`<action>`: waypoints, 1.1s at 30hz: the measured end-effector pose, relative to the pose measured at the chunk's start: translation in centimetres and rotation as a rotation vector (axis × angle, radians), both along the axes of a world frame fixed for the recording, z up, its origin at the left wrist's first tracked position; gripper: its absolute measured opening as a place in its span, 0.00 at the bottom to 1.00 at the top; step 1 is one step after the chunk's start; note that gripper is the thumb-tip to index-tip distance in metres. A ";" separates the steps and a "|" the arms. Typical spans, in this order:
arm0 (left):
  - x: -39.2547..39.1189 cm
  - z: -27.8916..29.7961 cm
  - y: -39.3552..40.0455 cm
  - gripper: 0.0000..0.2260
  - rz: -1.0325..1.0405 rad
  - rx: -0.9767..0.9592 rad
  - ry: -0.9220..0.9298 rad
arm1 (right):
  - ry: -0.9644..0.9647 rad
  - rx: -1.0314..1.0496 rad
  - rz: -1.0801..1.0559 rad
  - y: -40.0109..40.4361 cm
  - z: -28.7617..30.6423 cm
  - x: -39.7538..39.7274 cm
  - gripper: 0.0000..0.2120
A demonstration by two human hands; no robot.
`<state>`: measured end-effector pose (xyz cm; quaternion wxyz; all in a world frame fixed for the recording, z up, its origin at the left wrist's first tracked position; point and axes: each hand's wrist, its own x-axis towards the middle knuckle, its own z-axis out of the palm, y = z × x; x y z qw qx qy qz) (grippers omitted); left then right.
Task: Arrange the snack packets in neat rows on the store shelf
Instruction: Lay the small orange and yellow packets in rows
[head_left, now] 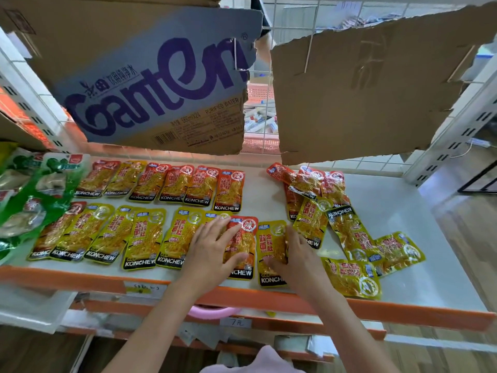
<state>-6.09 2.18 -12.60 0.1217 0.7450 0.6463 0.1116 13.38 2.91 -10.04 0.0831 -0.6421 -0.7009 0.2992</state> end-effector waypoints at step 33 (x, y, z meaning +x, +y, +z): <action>5.1 4.0 9.3 0.26 0.156 0.033 -0.594 | -0.326 0.231 -0.172 8.6 -1.1 5.5 0.38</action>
